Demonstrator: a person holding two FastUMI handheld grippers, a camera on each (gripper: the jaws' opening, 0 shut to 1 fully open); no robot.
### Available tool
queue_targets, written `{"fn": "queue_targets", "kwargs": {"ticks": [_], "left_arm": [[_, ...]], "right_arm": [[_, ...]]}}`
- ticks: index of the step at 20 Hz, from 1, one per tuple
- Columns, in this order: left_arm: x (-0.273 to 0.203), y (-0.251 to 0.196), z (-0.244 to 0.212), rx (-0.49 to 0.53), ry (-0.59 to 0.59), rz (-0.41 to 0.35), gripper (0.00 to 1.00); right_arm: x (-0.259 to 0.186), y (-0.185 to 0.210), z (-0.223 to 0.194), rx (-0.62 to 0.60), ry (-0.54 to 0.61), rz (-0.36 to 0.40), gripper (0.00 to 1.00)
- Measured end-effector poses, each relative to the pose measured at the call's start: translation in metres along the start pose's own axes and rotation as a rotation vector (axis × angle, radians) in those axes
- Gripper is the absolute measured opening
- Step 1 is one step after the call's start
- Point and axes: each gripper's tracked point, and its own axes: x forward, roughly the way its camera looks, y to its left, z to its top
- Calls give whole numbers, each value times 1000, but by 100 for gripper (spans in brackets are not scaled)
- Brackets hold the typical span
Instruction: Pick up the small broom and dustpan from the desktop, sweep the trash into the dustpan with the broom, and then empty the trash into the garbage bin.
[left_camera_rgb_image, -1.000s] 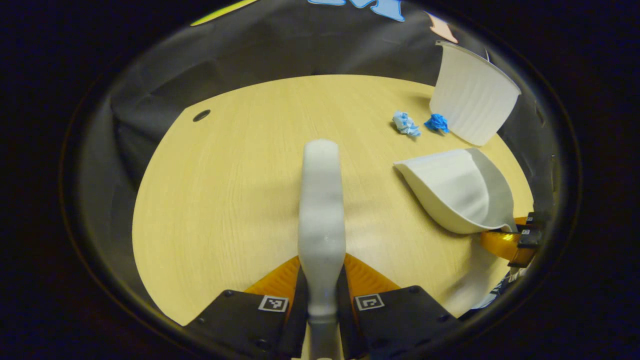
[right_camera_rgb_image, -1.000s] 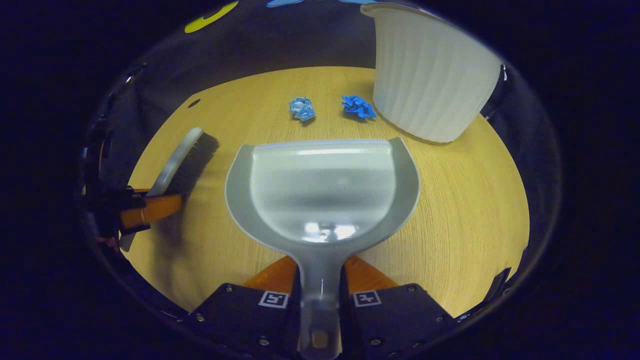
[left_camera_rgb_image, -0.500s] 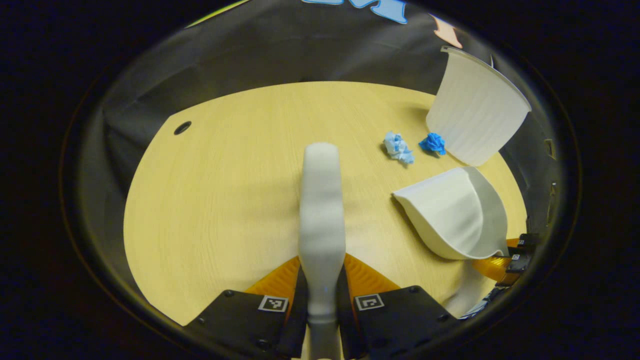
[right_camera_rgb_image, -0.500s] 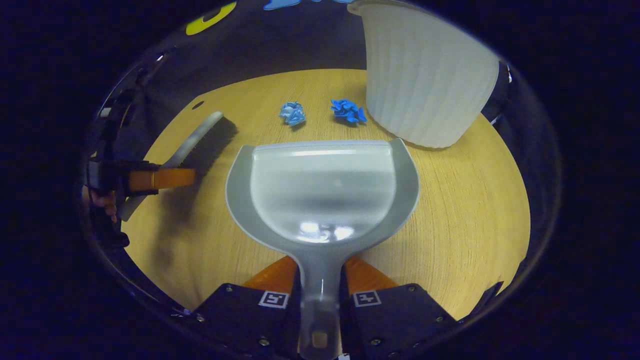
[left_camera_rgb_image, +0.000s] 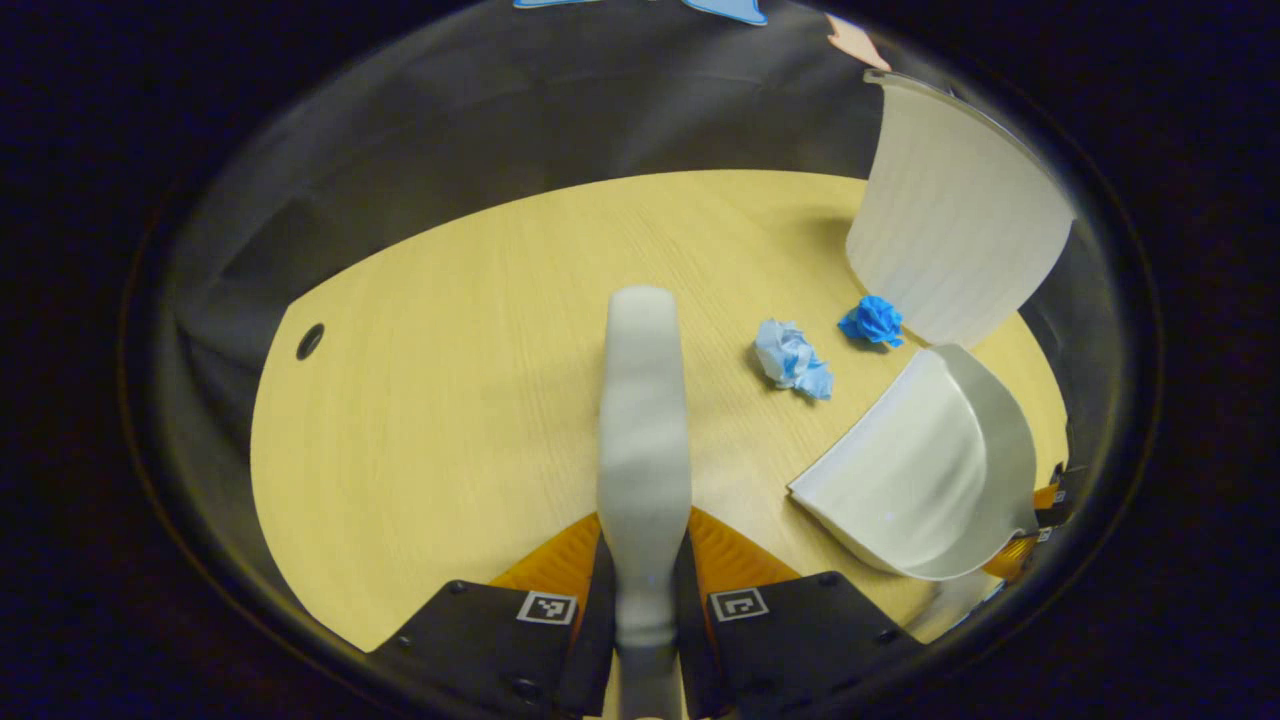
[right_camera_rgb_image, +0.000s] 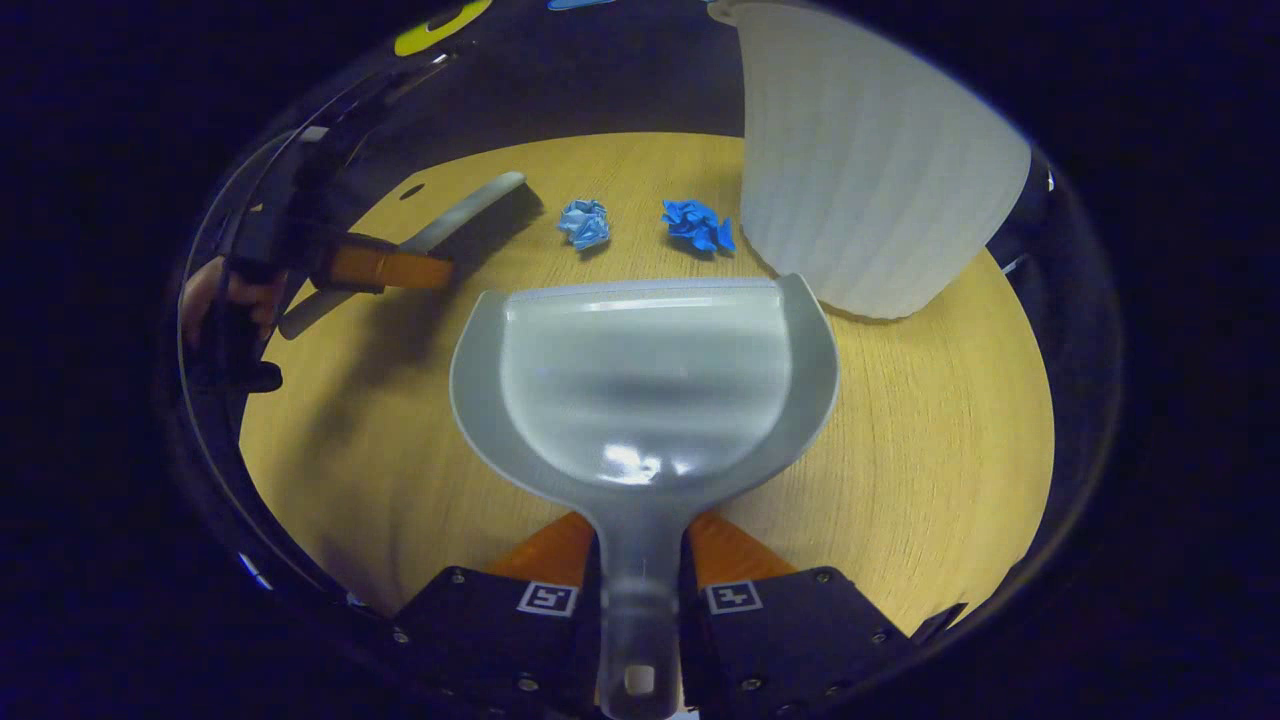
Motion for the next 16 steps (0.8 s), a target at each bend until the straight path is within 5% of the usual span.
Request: {"fn": "queue_targets", "kwargs": {"ticks": [16], "left_arm": [[45,-78,76,424,-73,-260,36]], "right_arm": [[-5,-2,4,-14,14,1,32]]}}
